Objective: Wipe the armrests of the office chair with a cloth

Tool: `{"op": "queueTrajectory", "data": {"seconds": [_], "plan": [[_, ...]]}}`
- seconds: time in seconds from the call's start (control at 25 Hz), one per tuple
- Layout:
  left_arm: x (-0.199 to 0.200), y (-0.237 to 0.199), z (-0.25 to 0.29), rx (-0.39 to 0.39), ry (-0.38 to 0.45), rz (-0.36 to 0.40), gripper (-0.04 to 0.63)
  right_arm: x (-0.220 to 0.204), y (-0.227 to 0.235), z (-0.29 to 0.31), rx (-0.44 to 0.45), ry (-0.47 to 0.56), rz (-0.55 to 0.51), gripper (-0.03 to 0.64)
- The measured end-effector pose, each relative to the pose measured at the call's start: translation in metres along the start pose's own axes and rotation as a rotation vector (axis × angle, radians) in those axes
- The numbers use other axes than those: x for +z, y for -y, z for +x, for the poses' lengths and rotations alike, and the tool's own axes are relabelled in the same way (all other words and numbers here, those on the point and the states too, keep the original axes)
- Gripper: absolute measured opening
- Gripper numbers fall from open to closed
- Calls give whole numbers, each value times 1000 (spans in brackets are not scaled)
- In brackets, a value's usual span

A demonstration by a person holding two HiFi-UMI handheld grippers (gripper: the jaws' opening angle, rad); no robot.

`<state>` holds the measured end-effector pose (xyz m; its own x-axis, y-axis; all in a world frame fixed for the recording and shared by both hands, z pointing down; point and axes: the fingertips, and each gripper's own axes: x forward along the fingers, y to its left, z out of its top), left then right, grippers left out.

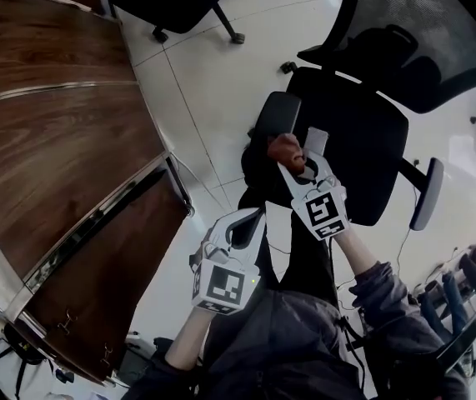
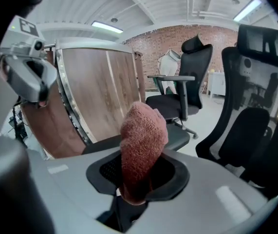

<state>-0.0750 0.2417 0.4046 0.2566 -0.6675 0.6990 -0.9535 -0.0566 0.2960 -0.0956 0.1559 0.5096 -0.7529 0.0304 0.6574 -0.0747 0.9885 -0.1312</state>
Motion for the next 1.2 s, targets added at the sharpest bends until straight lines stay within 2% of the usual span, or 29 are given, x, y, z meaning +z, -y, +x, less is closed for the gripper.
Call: {"op": "queueTrajectory", "data": {"seconds": [0.08,0.16,0.32,0.4,0.6,0.84,0.96,1.08,1.2], "plan": [[1,1,1,-5,-1,4,15,-6,-18,-10,40,3,8,95],[1,2,2,-8,-5,7,15,-16,-21,-18,43,11,63,95],[-1,2,2,-11,-14,10,15,-49,15,-22,-67,-36,244,95],[-1,2,2,-13,-18,11,15,-66,34,-13,-104,-70,296,95],[-4,-1,0,-12,-27,12,15,-88,58,38,-97,-136,276,94],[-7,-6,-3,-9,-39,6,15,-109,59,97,-54,-212,300,94],[-12,-11,-3,-4,-46,6,15,-132,64,110,-59,-245,369,81],[-15,-12,-2,-6,-55,5,15,-145,67,113,-73,-270,358,94],[-19,-15,-3,-7,-63,4,15,-140,67,118,-72,-261,372,94]]}}
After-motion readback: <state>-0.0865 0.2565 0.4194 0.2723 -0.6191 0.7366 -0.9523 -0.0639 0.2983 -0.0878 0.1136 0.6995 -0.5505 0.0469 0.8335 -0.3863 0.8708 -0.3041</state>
